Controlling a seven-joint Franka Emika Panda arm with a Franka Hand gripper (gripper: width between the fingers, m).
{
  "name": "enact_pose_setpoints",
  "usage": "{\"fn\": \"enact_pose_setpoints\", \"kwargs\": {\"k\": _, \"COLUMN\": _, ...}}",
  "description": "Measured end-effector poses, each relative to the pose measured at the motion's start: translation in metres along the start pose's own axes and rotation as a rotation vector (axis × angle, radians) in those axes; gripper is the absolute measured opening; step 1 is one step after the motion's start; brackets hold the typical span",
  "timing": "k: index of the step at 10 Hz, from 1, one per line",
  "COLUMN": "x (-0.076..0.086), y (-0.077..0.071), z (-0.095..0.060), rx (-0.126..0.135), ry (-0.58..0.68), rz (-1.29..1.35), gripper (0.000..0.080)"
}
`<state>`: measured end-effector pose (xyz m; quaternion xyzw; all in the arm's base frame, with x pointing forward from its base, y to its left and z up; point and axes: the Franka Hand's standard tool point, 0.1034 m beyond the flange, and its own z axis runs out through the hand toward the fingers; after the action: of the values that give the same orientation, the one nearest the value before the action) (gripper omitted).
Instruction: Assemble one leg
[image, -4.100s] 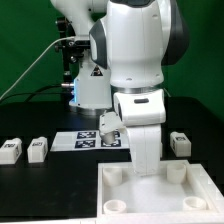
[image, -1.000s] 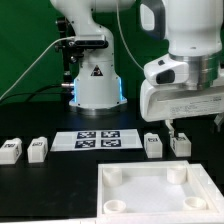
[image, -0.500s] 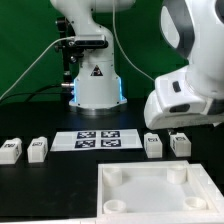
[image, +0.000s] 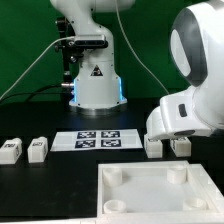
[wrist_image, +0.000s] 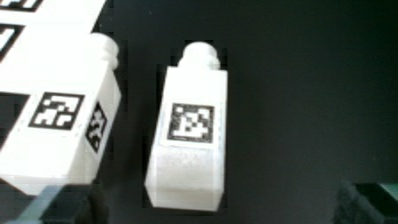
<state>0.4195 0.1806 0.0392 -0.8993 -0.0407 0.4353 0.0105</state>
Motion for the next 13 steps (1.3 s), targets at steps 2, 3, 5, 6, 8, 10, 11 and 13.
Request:
{"fn": "enact_pose_setpoints", "kwargs": {"k": 2, "x": -0.003, "y": 0.000, "z": 0.019, "rx": -0.007, "ry": -0.014, "rz": -0.001, "gripper": 0.0649}}
{"fn": "enact_pose_setpoints", "kwargs": {"k": 3, "x": -0.003, "y": 0.001, "z": 0.026, "rx": -0.009, "ry": -0.017, "rz": 0.000, "gripper": 0.0649}}
{"fn": "enact_pose_setpoints", "kwargs": {"k": 5, "x": -0.004, "y": 0.000, "z": 0.038, "rx": -0.014, "ry": -0.025, "rz": 0.000, "gripper": 0.0649}}
{"fn": "enact_pose_setpoints", "kwargs": {"k": 6, "x": -0.004, "y": 0.001, "z": 0.043, "rx": -0.014, "ry": -0.025, "rz": 0.001, "gripper": 0.0649}}
{"fn": "enact_pose_setpoints", "kwargs": {"k": 8, "x": -0.002, "y": 0.003, "z": 0.047, "rx": -0.013, "ry": -0.022, "rz": 0.000, "gripper": 0.0649}}
{"fn": "enact_pose_setpoints", "kwargs": {"k": 10, "x": -0.002, "y": 0.003, "z": 0.047, "rx": -0.012, "ry": -0.022, "rz": 0.000, "gripper": 0.0623}}
{"fn": "enact_pose_setpoints", "kwargs": {"k": 11, "x": -0.002, "y": 0.003, "z": 0.047, "rx": -0.012, "ry": -0.022, "rz": 0.000, "gripper": 0.0623}}
{"fn": "enact_pose_setpoints", "kwargs": {"k": 13, "x": -0.002, "y": 0.003, "z": 0.047, "rx": -0.012, "ry": -0.022, "rz": 0.000, "gripper": 0.0452}}
